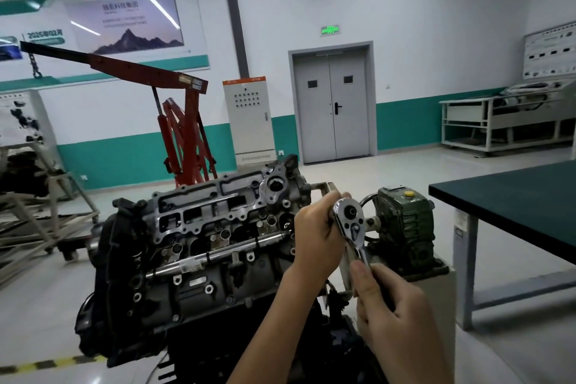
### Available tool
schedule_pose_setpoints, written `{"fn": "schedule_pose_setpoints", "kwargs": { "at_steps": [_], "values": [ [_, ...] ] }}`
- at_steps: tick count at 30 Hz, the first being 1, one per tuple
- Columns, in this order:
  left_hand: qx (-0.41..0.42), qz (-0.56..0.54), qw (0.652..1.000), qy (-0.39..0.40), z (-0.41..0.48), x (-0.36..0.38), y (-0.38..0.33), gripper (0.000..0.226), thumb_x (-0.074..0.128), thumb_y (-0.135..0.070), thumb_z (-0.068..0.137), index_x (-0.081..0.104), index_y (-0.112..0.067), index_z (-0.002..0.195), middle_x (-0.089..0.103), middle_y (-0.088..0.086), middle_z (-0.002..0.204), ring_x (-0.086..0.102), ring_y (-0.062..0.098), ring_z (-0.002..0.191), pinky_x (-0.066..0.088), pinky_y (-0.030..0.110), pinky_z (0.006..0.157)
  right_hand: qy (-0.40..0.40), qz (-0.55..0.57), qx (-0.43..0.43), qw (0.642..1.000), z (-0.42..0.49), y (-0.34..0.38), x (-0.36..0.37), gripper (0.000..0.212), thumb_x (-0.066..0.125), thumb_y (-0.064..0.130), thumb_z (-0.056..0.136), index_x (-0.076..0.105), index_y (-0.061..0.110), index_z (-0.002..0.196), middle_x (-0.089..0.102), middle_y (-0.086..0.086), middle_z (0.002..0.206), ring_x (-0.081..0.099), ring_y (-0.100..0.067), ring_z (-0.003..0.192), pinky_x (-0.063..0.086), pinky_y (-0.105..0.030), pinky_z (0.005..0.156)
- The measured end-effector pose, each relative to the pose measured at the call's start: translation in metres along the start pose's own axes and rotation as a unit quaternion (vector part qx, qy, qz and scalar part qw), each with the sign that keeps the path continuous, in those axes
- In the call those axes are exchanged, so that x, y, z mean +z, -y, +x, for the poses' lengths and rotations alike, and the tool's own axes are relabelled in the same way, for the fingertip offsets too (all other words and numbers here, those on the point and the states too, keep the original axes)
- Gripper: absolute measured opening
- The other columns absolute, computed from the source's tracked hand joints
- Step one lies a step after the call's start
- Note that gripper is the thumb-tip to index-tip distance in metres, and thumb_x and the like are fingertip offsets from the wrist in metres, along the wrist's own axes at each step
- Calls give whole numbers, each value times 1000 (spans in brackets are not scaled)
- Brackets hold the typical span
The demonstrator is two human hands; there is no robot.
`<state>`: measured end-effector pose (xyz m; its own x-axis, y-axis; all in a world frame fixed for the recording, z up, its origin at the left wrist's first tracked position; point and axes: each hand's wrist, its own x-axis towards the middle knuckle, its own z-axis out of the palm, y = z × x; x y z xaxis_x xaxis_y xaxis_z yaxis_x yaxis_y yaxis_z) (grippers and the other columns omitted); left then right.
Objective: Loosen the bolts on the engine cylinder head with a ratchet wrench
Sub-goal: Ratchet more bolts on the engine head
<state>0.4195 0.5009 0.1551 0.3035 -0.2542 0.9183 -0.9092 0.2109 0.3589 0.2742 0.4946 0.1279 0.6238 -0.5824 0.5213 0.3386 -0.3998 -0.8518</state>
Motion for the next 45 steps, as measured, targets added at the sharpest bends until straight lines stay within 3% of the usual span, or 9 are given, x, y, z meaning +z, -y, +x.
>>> {"fn": "schedule_pose_setpoints", "kwargs": {
  "at_steps": [6, 10, 17, 23, 28, 32, 36, 40, 45],
  "values": [
    [-41, -3, 999, 6, 4, -12, 15, 31, 42, -5, 80, 32, -26, 60, 33, -13, 54, 25, 6, 51, 23, 28, 48, 12, 6, 12, 1000, 17, -6, 19, 39, 46, 47, 82, 45, 18, 54, 35, 5, 40, 31, -9, 38, 28, -27, 47],
    [-43, -28, 998, 24, -4, -17, 20, 42, 48, 3, 84, 32, -30, 63, 33, -14, 55, 26, 8, 53, 26, 35, 47, 45, 86, 39, 994, 7, -13, 29, 38, 48, 46, 82, 47, 14, 60, 34, 6, 40, 31, -9, 36, 29, -23, 40],
    [-43, -19, 997, 67, -7, -25, 19, 24, 50, 7, 80, 47, -9, 63, 43, -10, 58, 35, 7, 55, 33, 30, 51, 81, 56, 91, 991, -17, -24, 32, 30, 56, 34, 86, 48, 12, 67, 53, -7, 47, 57, -26, 44, 45, -27, 48],
    [-51, -19, 998, 41, -10, -28, 10, 20, 57, 10, 82, 59, -6, 70, 51, -13, 60, 40, 0, 57, 36, 23, 52, 93, 50, 89, 990, -28, -33, 47, 24, 55, 21, 86, 47, 25, 64, 41, -2, 42, 40, -15, 29, 33, -17, 35],
    [-104, -44, 993, 46, -6, -35, 7, 49, 59, 8, 80, 56, -37, 60, 55, -19, 55, 42, -4, 52, 35, 12, 51, 98, -162, -10, 982, 3, -45, -2, 25, 62, 11, 77, 47, 10, 58, 44, 3, 46, 38, -7, 42, 34, -19, 42],
    [-123, -43, 990, 47, -6, -41, -1, 46, 53, -3, 81, 61, -43, 59, 48, -15, 46, 33, 0, 43, 27, 13, 43, 233, -345, -88, 905, 65, -26, -59, 16, 62, 16, 81, 53, 14, 68, 56, 1, 59, 49, -7, 49, 39, -18, 49],
    [-125, -42, 990, 59, -7, -44, -4, 48, 59, -2, 86, 62, -43, 62, 47, -16, 46, 31, 0, 43, 25, 11, 44, 173, -483, -160, 843, 94, -11, -72, 18, 59, 27, 81, 45, 23, 71, 50, 7, 60, 51, -13, 57, 33, -17, 53],
    [-90, -26, 995, 40, -9, -45, -4, 35, 56, 8, 79, 61, -26, 71, 53, -15, 54, 37, -1, 47, 28, 9, 48, 139, -337, -14, 931, 32, -35, -32, 11, 59, 22, 82, 52, 14, 79, 58, -8, 74, 57, -24, 64, 51, -31, 63],
    [-66, -29, 997, 27, -4, -43, -10, 45, 64, -3, 88, 45, -37, 65, 49, -16, 55, 37, 0, 51, 31, 12, 53, 20, -113, 41, 993, -26, -25, 61, 17, 57, 19, 81, 47, 19, 68, 50, -1, 61, 47, -6, 47, 33, -8, 44]
  ]
}}
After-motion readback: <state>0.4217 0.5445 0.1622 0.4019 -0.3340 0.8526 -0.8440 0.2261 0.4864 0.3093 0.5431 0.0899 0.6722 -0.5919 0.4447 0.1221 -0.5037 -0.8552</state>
